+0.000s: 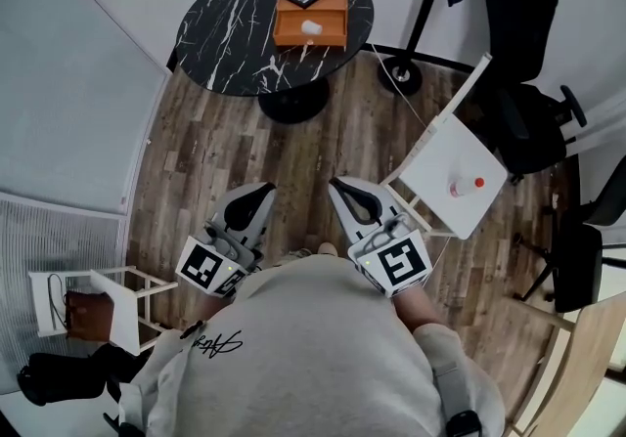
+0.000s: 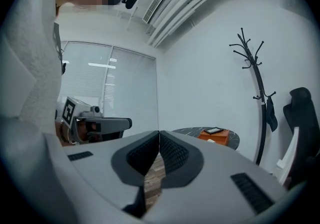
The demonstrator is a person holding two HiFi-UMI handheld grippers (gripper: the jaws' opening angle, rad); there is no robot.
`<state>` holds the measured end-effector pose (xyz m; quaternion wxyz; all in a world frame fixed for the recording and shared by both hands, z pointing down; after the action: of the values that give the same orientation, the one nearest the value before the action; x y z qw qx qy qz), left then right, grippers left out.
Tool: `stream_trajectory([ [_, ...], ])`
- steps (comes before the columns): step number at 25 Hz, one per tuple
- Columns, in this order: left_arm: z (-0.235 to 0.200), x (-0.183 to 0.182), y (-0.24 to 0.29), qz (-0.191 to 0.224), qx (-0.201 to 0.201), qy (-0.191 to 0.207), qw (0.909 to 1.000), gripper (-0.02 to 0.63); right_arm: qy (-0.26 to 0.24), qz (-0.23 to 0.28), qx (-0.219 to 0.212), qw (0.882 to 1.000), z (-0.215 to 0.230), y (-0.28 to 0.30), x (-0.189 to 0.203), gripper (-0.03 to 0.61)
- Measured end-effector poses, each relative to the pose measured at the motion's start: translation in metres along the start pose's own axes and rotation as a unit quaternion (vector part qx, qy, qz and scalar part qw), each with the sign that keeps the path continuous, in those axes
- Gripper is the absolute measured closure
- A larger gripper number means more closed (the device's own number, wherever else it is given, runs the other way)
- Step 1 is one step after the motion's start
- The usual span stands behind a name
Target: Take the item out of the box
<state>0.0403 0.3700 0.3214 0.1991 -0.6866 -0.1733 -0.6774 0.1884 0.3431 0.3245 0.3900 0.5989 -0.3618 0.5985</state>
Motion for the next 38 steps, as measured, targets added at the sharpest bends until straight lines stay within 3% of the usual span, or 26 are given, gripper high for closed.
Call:
stream_trajectory([
  [23,-0.008,0.006,0.009,0.001,-0.021,-0.008,0.9998,0.611,0.01,-0.025,-0.015,1.0,0.01,0.007,0.006,0.568],
  [38,-0.007,0.012,0.01,-0.008,-0.027,-0.017,0.9995,0.61,0.015,-0.015,-0.021,1.0,0.015,0.01,0.013,0.568],
])
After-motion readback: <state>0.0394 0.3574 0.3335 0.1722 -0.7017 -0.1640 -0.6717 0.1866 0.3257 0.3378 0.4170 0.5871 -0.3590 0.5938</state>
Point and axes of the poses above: the fingertips, and each gripper's own axes: y forward along the fingers, z to its right, x out of its underside, the point moved 4 cm from there along -y, backward along the fingers, and after that the axes turned 12 degrees about -x, right-handed, at the moved point
